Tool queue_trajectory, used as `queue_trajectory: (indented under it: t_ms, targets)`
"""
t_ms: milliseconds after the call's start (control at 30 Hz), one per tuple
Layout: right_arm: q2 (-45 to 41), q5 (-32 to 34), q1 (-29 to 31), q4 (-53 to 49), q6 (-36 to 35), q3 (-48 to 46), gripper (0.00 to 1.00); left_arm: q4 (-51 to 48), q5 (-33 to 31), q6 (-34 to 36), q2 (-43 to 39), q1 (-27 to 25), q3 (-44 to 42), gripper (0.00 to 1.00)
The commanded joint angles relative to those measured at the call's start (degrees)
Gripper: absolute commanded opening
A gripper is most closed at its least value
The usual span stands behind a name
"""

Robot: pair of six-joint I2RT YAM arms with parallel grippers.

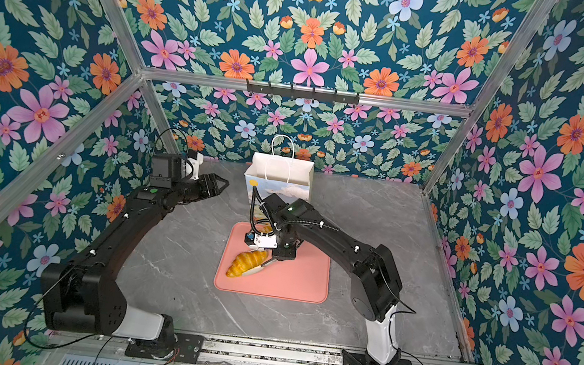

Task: Place the fake bread into the paper bag
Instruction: 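Close the tongs on the striped croissant and lift it off the tray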

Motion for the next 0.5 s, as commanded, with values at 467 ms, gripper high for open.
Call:
queue_trajectory:
  t_ms: [467]
  targets:
    - [-8.1, -3.08, 1.3, -0.75, 3.97, -1.44, 0.41, 1.07, 1.38, -0.12, 0.24, 0.32, 0.77, 0.72]
